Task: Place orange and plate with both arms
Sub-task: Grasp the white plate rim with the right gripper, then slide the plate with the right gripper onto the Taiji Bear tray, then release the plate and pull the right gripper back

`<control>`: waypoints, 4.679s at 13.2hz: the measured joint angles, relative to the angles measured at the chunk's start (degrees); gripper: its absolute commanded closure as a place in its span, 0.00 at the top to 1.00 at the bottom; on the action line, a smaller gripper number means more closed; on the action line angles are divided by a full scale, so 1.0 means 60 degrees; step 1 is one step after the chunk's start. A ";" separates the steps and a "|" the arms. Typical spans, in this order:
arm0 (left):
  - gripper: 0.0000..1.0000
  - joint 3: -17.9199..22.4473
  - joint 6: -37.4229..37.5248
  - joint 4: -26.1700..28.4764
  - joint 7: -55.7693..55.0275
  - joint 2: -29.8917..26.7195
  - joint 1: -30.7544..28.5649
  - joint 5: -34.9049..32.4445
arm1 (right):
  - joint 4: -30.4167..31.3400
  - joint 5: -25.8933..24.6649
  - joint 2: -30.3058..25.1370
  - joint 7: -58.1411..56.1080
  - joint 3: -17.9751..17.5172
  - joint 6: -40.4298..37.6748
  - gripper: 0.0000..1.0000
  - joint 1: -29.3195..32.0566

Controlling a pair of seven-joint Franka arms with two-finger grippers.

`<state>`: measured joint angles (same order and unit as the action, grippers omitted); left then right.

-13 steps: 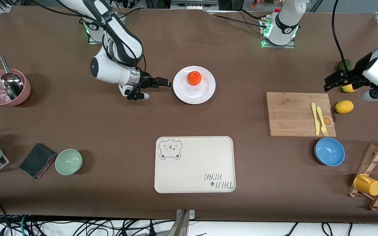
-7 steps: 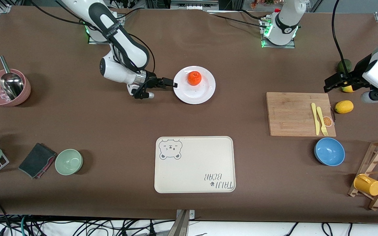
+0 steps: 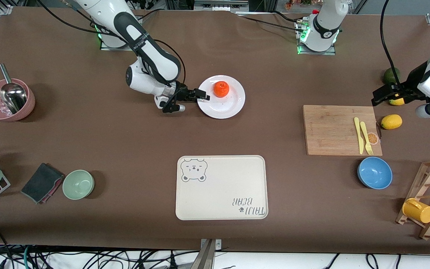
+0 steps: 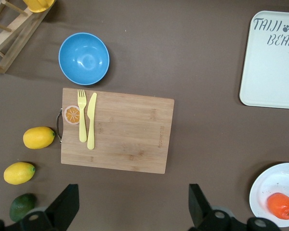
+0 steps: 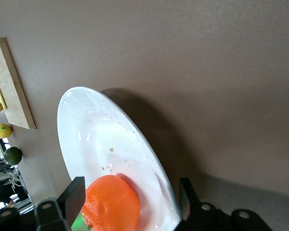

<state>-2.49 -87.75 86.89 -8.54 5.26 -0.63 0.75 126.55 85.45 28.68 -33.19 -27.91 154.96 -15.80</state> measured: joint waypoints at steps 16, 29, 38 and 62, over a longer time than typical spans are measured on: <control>1.00 -0.0018 0.0000 -0.0017 0.0000 0.0062 -0.0127 0.0000 | -0.0996 0.0132 0.0291 -0.1401 0.0072 -0.0004 0.00 0.0715; 1.00 -0.0018 0.0000 -0.0025 0.0000 0.0072 -0.0127 0.0000 | -0.6315 -0.0130 0.3342 -0.0705 0.0513 -0.0018 0.00 0.1330; 1.00 -0.0018 0.0000 -0.0025 0.0000 0.0075 -0.0126 0.0000 | -0.7144 -0.1764 0.4617 -0.0747 0.0867 -0.0016 1.00 0.1251; 1.00 -0.0018 0.0000 -0.0028 0.0000 0.0078 -0.0127 0.0000 | -0.7007 -1.0692 0.0743 -0.0609 0.6982 -0.9685 1.00 0.1947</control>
<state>-2.59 -87.75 86.73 -8.54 5.73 -1.40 0.75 84.51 21.30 33.14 -36.84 13.98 96.85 -4.12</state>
